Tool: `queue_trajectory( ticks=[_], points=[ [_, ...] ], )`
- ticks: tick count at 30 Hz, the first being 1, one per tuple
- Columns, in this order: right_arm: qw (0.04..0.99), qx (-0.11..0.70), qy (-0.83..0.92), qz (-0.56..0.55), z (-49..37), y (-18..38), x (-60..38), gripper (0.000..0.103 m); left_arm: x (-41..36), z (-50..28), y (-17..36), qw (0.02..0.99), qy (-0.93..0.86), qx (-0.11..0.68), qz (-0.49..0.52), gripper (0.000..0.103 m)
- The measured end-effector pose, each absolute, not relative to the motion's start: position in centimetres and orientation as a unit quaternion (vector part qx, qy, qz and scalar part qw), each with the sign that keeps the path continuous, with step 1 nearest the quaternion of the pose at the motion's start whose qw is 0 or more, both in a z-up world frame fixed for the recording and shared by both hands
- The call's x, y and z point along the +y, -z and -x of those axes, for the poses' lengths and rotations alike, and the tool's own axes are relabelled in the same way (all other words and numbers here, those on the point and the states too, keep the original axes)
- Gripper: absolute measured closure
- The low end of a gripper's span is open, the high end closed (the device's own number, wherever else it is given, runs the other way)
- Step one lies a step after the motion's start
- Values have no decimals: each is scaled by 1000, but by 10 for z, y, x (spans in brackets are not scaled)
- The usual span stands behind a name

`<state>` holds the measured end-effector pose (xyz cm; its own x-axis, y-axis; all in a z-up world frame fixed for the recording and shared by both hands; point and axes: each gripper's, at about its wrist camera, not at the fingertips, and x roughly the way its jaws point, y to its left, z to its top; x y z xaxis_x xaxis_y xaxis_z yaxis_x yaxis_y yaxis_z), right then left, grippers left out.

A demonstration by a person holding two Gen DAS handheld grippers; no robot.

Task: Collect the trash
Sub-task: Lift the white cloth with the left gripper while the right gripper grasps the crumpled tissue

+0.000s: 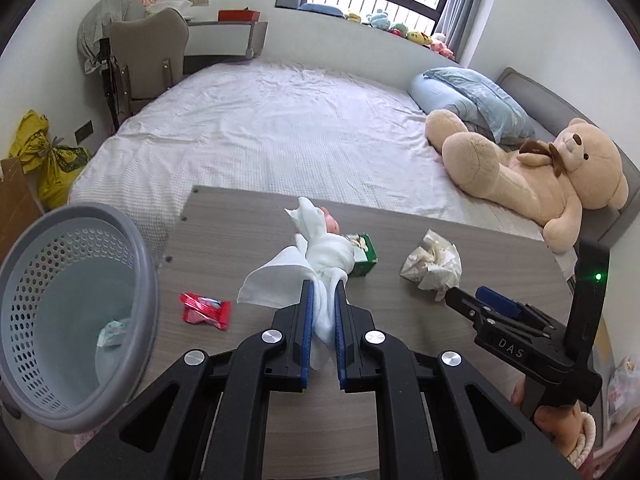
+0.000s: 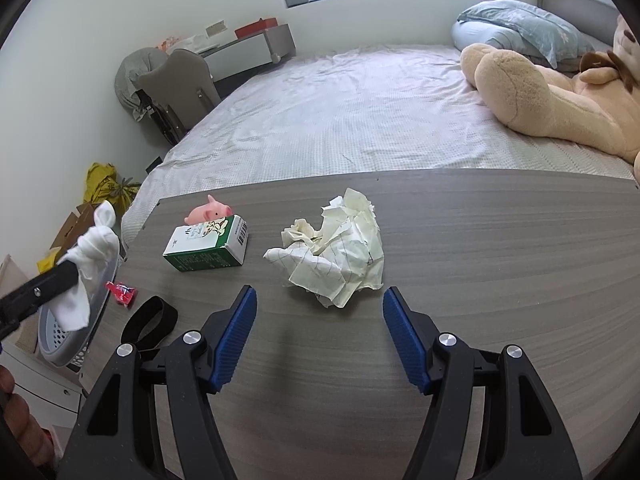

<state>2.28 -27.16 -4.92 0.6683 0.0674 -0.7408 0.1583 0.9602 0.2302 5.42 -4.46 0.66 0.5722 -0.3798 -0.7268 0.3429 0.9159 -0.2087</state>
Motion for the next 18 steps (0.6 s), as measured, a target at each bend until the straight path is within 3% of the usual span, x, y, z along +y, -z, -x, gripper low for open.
queue_trajectory(
  ticks=[10,18],
  points=[
    [901,407,31,-144,-33,52,-274,38,-33,-52,-20,907,164,388,4,93],
    [904,405,57,-127,-56,56,-270,19,-28,-47,-22,916,141,376,-10,93]
  ],
)
